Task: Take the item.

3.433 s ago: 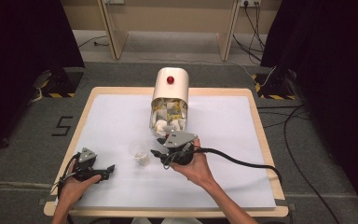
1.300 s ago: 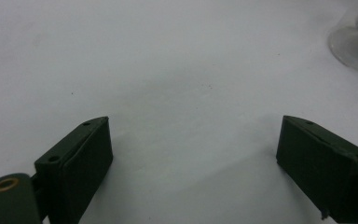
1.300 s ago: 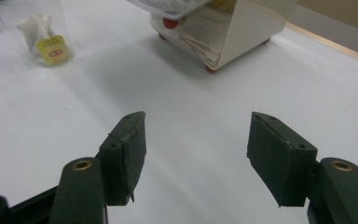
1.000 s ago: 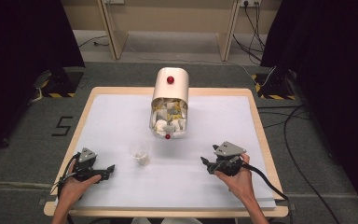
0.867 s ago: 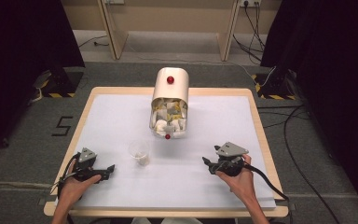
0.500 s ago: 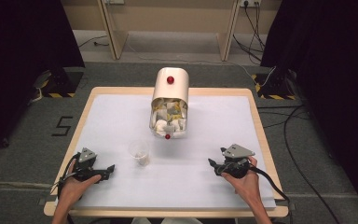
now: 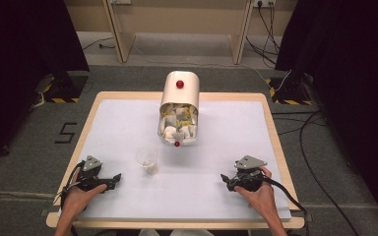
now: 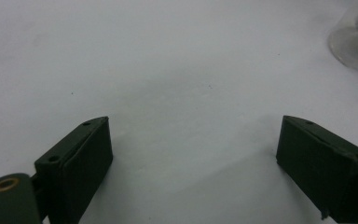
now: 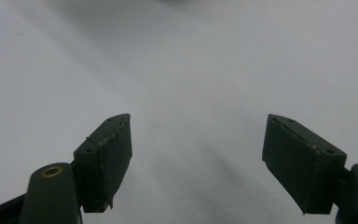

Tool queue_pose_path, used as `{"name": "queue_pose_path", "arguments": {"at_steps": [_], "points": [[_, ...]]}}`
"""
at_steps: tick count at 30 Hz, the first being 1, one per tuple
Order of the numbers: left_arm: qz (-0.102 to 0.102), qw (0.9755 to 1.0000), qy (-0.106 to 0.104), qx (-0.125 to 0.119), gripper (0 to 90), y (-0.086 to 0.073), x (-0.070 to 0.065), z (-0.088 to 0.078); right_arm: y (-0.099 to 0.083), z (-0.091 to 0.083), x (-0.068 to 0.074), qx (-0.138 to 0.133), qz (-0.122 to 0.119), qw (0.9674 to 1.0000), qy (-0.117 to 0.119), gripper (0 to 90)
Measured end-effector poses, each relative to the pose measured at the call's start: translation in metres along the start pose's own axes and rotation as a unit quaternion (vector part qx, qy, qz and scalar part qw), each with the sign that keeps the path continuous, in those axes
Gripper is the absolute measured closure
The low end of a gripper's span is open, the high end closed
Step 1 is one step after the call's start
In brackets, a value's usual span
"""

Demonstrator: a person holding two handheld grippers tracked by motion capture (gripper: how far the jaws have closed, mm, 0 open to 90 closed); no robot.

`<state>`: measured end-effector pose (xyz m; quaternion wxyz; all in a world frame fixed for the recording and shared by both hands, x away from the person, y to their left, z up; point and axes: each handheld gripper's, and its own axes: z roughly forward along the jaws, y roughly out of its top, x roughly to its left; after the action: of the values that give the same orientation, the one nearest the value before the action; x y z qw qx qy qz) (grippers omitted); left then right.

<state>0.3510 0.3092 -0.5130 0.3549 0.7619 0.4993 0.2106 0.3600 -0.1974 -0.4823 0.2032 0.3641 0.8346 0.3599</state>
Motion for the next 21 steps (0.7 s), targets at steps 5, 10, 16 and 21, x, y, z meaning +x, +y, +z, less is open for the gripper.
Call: {"name": "queue_pose_path", "arguments": {"at_steps": [5, 10, 16, 21], "points": [[0.000, 1.0000, 0.000, 0.000, 9.4, 0.000, 0.000, 0.000, -0.007, -0.001, -0.004, 0.013, 0.019, 0.9997, 0.008, 22.9], [0.000, 1.0000, 0.000, 0.000, 9.4, 0.000, 0.000, 0.000, -0.006, -0.009, -0.007, -0.007, 0.022, 0.9997, 0.004, 23.0], [0.001, 1.0000, 0.001, 0.000, 9.4, 0.000, 0.000, 0.000, -0.016, -0.010, -0.012, -0.008, 0.037, 0.9993, 0.005, 23.5], [0.000, 1.0000, 0.001, 0.000, 9.4, 0.000, 0.000, 0.000, -0.017, -0.013, -0.011, -0.007, 0.034, 0.9994, 0.011, 22.2]]}}
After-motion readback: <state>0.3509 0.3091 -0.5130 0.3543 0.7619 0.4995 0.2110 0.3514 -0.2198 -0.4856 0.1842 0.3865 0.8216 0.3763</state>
